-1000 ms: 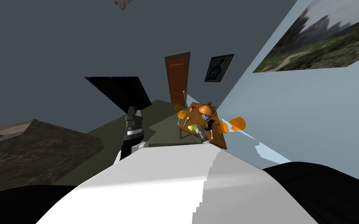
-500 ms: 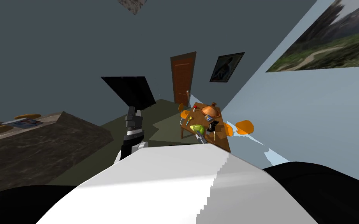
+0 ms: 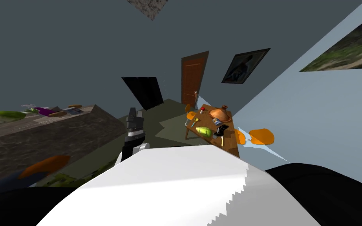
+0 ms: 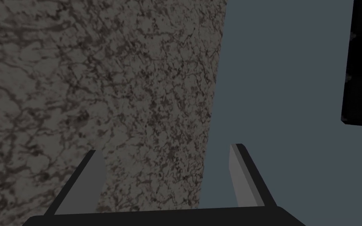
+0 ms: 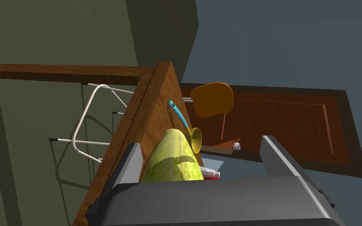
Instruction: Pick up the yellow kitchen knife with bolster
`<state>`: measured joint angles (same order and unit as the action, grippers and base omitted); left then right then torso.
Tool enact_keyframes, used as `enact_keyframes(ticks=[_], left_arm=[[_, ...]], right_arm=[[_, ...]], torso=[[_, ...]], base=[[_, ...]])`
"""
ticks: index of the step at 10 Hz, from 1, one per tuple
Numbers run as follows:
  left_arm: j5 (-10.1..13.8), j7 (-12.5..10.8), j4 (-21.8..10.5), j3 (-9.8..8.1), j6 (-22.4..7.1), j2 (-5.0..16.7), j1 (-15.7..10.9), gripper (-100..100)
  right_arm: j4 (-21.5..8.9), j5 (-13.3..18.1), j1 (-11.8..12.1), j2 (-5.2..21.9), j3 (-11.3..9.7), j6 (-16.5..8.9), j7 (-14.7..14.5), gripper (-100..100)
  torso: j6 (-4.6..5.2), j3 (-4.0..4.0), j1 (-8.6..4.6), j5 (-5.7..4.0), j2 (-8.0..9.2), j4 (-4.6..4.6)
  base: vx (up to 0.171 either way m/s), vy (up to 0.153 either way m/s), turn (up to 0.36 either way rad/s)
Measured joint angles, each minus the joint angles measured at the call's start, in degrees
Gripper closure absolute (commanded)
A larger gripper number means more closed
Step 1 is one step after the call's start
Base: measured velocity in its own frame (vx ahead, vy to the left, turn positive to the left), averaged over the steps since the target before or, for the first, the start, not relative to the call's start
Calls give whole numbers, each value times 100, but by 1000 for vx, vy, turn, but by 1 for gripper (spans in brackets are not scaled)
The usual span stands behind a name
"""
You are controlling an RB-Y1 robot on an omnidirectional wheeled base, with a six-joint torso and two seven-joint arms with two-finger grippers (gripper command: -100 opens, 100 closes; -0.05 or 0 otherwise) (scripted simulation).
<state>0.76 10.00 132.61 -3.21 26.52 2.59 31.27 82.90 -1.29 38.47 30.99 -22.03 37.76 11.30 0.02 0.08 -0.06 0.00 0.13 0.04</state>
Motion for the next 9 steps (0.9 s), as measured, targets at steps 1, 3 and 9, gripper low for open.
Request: enact_keyframes(ticks=[1, 3, 9], left_arm=[[0, 0, 0, -1, 0, 0, 1, 0], [0, 0, 0, -1, 0, 0, 1, 0], [0, 0, 0, 0, 0, 0, 1, 0]], right_arm=[[-118, -11, 59, 51, -56, -14, 39, -100], [-446, -46, 129, 183, -224, -49, 152, -100], [-1544, -194, 361, 728, -805, -55, 665, -100]], torso=[[4, -1, -2, 0, -2, 0], [6, -1, -1, 0, -2, 0], [1, -5, 1, 1, -10, -1]], base=[[-29, 31, 327], [-32, 26, 184], [-16, 31, 226]])
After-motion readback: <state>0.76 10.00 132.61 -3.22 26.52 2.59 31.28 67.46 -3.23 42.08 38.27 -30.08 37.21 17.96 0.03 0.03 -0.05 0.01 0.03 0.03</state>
